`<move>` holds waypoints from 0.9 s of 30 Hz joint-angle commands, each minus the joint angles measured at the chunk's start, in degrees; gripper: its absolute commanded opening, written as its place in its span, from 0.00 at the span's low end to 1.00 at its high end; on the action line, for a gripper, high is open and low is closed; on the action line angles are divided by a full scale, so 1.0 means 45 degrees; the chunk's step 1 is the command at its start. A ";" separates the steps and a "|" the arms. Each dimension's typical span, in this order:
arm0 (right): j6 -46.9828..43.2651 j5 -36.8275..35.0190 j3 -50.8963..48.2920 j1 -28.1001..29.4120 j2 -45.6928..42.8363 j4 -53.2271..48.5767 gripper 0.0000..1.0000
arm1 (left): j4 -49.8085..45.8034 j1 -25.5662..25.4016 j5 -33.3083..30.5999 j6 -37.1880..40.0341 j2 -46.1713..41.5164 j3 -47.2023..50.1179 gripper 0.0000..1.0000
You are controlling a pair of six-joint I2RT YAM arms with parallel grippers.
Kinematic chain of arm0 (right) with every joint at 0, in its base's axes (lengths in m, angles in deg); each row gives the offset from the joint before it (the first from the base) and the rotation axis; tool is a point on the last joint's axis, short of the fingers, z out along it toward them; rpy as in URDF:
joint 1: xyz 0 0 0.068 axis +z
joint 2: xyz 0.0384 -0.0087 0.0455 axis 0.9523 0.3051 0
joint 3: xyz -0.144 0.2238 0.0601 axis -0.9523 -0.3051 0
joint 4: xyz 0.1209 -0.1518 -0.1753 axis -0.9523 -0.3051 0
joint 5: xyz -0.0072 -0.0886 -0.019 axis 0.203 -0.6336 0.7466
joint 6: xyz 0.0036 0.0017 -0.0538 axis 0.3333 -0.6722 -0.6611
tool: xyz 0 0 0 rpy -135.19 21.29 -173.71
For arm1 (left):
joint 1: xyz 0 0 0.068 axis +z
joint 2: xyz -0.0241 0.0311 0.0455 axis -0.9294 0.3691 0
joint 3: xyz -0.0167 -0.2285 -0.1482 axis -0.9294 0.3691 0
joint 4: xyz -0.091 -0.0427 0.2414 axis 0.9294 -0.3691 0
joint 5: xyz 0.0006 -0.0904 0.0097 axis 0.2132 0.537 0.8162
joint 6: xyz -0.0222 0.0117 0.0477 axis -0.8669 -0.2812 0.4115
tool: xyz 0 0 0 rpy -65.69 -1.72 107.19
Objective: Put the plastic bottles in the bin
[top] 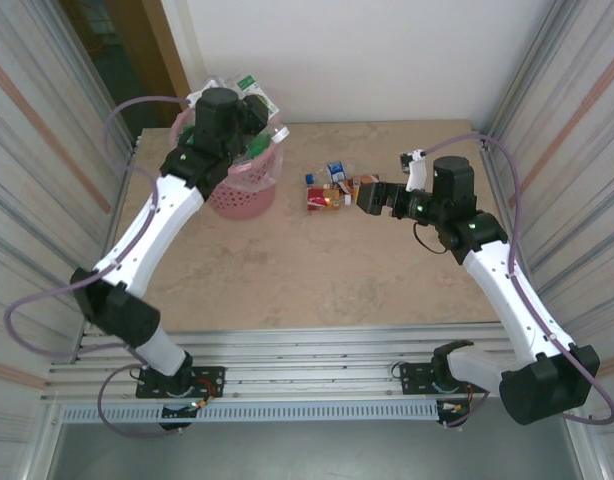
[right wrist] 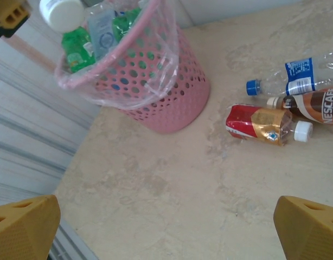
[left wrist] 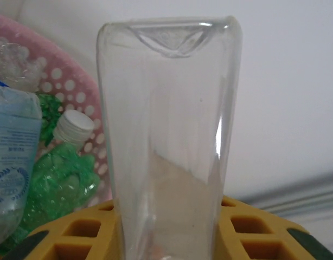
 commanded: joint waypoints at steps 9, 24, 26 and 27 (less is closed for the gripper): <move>0.0332 -0.0319 -0.0465 0.0012 -0.0164 0.0285 1.00 | -0.3247 0.0919 -0.1128 -0.2815 0.3581 -0.4838 0.05; 0.0504 -0.0609 -0.0722 0.0227 -0.0264 0.0396 1.00 | -0.5711 0.1309 -0.2468 -0.3797 0.5369 -0.7481 0.12; 0.0504 -0.0613 -0.0709 0.0250 -0.0263 0.0435 1.00 | -0.5800 0.1379 -0.2521 -0.3829 0.5779 -0.7519 0.15; 0.0508 -0.0624 -0.0703 0.0289 -0.0264 0.0437 1.00 | -0.5850 0.1402 -0.2587 -0.3820 0.5797 -0.7540 0.15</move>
